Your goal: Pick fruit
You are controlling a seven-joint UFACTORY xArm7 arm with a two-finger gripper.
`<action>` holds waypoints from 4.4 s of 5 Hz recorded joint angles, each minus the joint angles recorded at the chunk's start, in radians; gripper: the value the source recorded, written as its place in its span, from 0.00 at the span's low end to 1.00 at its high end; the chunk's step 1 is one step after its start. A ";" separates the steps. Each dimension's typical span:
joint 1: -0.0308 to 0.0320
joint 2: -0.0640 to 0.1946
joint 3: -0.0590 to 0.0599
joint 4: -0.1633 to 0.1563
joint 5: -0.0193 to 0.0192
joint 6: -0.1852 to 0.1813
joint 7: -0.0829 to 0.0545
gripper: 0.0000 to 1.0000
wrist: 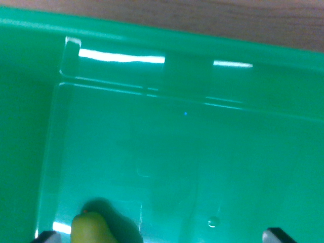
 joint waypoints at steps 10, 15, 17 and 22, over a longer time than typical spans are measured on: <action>0.0492 0.046 0.025 -0.209 -0.0251 -0.219 -0.046 0.00; 0.0719 0.067 0.037 -0.306 -0.0367 -0.321 -0.068 0.00; 0.0778 0.073 0.040 -0.332 -0.0397 -0.347 -0.073 0.00; 0.0864 0.081 0.045 -0.368 -0.0440 -0.385 -0.082 0.00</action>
